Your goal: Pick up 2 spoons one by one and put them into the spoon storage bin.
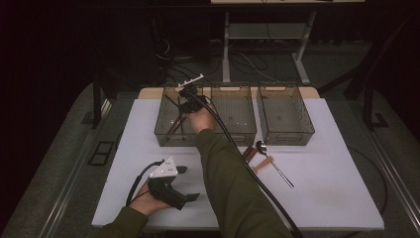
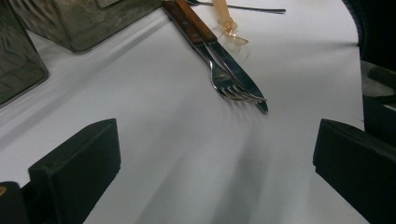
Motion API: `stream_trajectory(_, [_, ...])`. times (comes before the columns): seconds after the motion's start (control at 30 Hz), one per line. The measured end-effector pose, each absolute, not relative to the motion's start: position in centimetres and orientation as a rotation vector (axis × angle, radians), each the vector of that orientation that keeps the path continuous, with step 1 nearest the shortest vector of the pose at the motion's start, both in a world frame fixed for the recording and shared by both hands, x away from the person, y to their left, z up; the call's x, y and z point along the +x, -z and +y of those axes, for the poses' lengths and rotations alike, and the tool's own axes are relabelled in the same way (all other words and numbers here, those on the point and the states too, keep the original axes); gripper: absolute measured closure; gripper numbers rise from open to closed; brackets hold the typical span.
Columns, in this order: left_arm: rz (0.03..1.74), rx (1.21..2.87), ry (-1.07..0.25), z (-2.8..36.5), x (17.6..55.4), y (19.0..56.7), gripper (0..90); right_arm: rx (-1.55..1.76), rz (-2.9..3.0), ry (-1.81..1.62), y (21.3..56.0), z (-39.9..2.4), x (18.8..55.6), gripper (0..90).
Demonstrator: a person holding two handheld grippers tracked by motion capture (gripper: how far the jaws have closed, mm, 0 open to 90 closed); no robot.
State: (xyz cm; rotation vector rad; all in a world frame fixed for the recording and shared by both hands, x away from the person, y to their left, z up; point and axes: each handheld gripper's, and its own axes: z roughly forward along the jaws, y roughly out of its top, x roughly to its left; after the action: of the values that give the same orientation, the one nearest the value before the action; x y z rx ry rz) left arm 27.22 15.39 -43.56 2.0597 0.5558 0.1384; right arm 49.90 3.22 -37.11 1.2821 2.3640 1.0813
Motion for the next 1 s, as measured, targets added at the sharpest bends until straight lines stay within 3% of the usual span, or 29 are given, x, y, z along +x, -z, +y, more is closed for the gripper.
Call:
stream_trajectory(0.37, [0.552, 2.060, -0.141, 15.5, 27.2, 43.5, 0.0, 1.238, 2.400, -1.210, 35.7, 1.4, 48.9, 51.6])
stream_trajectory(0.83, [0.557, 2.068, -0.142, 15.4, 27.2, 43.6, 0.0, 1.059, 2.449, -1.309, 34.6, -3.3, 44.8, 33.7])
stream_trajectory(1.0, [0.562, 2.072, -0.144, 15.4, 27.2, 43.6, 0.0, 1.039, 2.436, -1.329, 34.4, -5.8, 43.1, 31.1])
